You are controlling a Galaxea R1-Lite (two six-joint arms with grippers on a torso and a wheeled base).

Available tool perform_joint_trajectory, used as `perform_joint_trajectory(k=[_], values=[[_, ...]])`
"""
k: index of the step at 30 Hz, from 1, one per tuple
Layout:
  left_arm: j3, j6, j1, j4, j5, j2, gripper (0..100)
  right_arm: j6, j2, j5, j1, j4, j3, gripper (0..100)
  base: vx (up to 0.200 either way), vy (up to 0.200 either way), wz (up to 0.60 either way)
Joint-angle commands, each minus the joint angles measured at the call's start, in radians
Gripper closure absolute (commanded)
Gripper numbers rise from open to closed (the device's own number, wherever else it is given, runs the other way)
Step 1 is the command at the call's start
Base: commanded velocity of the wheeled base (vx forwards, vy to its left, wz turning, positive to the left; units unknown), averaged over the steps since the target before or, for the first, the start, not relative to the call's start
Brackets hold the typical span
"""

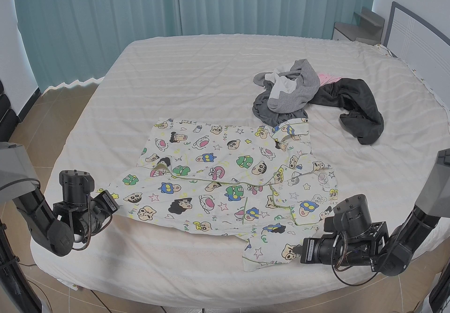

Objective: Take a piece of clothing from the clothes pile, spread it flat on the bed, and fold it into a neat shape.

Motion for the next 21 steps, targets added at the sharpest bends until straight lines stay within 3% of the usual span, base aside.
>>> perform_joint_trajectory(k=[1, 10, 21], values=[[0.059, 0.021, -0.025, 0.003, 0.001, -0.071, 100, 0.0, -0.066, 0.003, -0.002, -0.002, 0.053, 100, 0.0, 0.0, 0.0], [0.141, 0.03, -0.084, 0.006, 0.001, -0.125, 100, -0.002, -0.132, 0.031, -0.002, 0.003, 0.137, 100, 0.0, 0.0, 0.0], [0.249, 0.028, -0.093, 0.005, 0.015, -0.125, 100, -0.002, -0.129, 0.05, -0.002, 0.005, 0.203, 100, 0.0, 0.0, 0.0]])
